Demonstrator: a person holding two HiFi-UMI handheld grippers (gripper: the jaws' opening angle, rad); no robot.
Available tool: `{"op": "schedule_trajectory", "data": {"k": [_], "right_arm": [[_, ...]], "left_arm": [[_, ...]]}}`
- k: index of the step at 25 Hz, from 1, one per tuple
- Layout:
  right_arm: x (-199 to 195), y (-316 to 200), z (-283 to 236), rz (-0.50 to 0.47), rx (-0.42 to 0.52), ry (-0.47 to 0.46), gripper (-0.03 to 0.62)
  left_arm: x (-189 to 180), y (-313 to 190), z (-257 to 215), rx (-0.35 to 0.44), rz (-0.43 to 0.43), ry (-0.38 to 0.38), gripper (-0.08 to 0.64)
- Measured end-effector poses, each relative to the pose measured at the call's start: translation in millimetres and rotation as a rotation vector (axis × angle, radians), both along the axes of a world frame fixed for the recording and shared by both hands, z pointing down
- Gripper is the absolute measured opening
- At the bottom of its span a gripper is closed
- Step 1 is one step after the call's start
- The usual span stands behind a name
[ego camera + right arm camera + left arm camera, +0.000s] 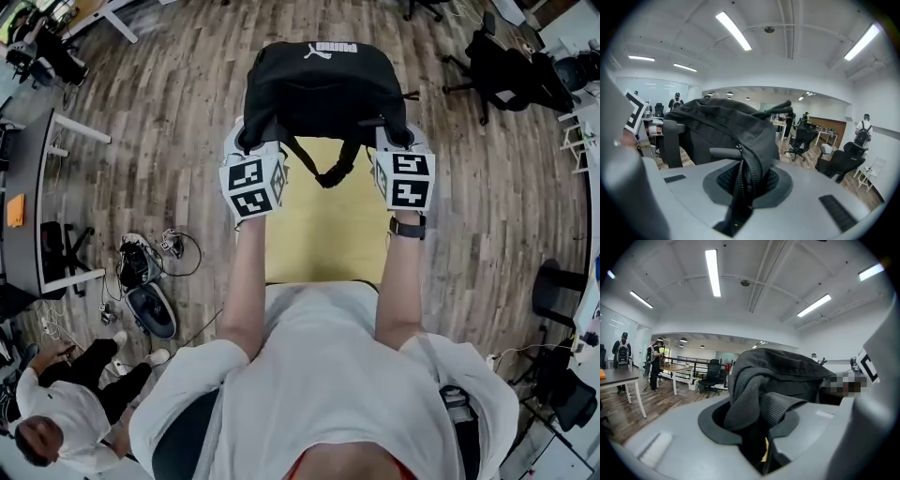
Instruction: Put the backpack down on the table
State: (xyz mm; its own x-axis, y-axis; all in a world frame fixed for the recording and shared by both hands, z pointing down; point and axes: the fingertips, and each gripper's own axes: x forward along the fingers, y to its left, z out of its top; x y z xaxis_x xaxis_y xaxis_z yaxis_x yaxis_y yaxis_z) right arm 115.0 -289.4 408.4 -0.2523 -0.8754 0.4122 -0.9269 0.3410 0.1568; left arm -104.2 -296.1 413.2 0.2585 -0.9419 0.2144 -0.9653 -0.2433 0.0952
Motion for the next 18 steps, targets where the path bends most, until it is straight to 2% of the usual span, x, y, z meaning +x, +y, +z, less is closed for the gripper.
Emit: {"op": "schedule_trajectory", "data": {"k": [11,18], "right_arm": [[-8.5,-24.6,47.1,-0.018,-0.106,0.032,0.028],[-17.6,-37.3,72.5,-0.026,-0.138,0.039,0.028]], "left_arm": [[-7.1,-16.0,47.0,-0.092,-0.019,-0.013,0.109],[-16.0,-25.8,72.5,-0.143,-0.04,-0.016,0.109]]}}
